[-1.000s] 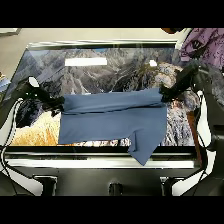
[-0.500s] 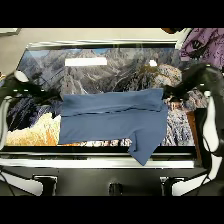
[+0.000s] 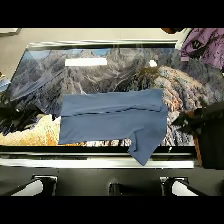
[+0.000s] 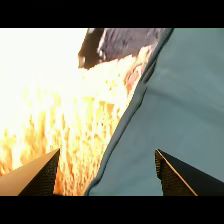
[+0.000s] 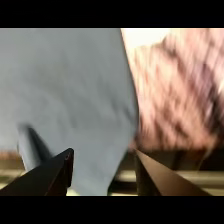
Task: Fold the clothes and pants, and hang the long-sleeved shirts on hangers.
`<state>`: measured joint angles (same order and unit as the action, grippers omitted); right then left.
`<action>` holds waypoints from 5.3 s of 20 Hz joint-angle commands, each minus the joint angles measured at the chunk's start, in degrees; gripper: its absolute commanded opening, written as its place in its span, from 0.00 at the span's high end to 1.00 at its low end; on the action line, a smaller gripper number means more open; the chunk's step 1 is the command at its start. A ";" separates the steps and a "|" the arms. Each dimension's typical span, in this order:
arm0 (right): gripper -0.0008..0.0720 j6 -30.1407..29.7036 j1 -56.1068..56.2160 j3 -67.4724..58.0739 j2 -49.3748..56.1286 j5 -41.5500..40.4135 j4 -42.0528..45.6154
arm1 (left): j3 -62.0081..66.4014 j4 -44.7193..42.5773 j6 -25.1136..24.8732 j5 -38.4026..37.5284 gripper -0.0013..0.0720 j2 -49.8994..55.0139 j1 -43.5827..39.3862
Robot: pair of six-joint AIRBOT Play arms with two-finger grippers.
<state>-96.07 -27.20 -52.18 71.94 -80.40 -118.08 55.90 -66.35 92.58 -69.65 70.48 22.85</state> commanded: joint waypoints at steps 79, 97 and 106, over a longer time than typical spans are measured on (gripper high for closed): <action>0.95 0.90 16.33 -6.36 7.80 28.33 -4.90 | 8.52 0.24 -5.60 10.78 0.96 15.98 -14.75; 0.31 6.88 16.20 -17.18 11.89 17.38 7.10 | 19.69 -0.22 -3.85 8.87 0.13 17.88 -15.32; 0.12 -7.17 -4.79 -19.10 21.29 0.72 -10.69 | 22.73 -5.77 -1.90 3.80 0.13 12.74 -15.32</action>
<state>-97.10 -27.20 -70.94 89.49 -73.71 -122.43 78.15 -71.11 90.24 -64.45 83.99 7.51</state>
